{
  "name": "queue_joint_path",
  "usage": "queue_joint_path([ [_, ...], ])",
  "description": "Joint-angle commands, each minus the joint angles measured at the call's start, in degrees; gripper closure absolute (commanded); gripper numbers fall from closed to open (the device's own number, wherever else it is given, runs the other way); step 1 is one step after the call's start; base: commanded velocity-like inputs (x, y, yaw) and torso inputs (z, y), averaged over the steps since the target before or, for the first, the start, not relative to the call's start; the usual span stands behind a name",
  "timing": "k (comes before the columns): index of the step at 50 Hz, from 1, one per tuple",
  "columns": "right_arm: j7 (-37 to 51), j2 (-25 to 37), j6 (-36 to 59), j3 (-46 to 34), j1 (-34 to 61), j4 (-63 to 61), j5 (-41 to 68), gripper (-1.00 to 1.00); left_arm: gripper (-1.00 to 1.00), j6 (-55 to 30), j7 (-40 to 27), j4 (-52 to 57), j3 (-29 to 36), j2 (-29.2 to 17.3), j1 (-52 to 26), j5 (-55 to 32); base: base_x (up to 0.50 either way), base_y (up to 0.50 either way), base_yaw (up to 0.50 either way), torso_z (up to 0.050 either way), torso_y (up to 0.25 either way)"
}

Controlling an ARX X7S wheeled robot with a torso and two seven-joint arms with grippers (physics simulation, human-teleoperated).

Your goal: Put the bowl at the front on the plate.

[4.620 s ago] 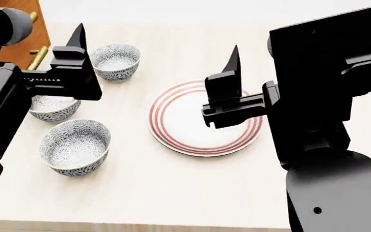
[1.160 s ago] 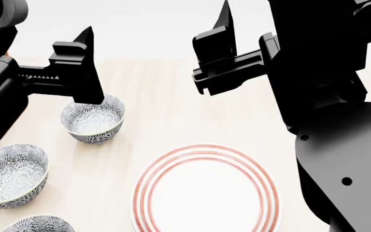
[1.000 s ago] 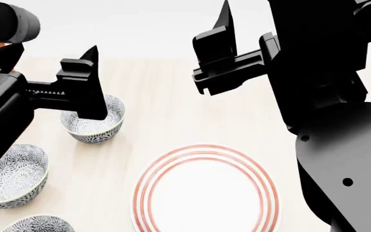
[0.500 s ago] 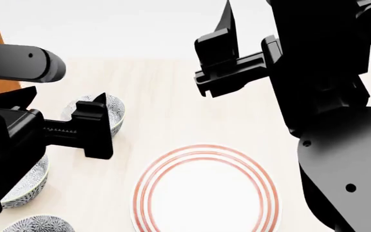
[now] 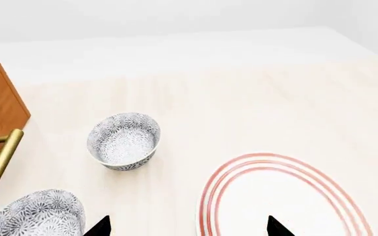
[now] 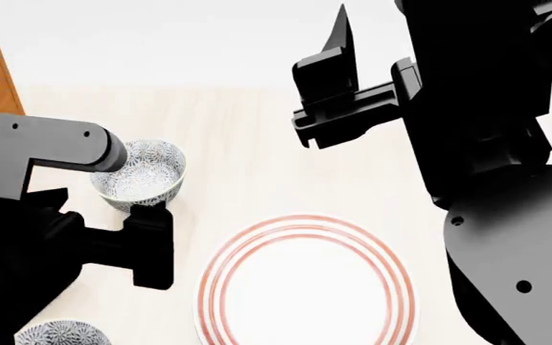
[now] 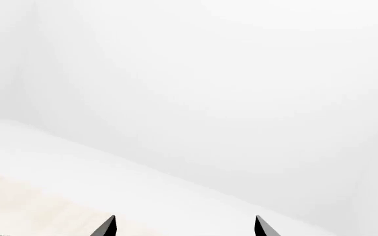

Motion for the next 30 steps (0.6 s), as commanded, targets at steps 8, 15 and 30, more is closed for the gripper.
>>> queue_joint_path([
  [8, 0.77, 0.48, -0.63, -0.52, -0.11, 0.18, 0.69, -1.0, -1.0, 3.23, -5.41, -3.44, 4.64, -2.64, 1.06, -6.43, 0.0, 0.0, 0.0, 0.0, 0.0],
  [15, 1.08, 0.6, -0.69, -0.64, -0.01, 0.17, 1.03, -1.0, -1.0, 5.2, -7.15, -3.51, 6.56, -3.57, 2.46, -8.55, 0.0, 0.0, 0.0, 0.0, 0.0],
  [30, 1.58, 1.06, -1.37, -0.65, -0.47, 0.24, 1.62, -1.0, -1.0, 9.34, -7.42, -3.69, 11.74, -6.39, 4.82, -9.89, 0.0, 0.0, 0.0, 0.0, 0.0],
])
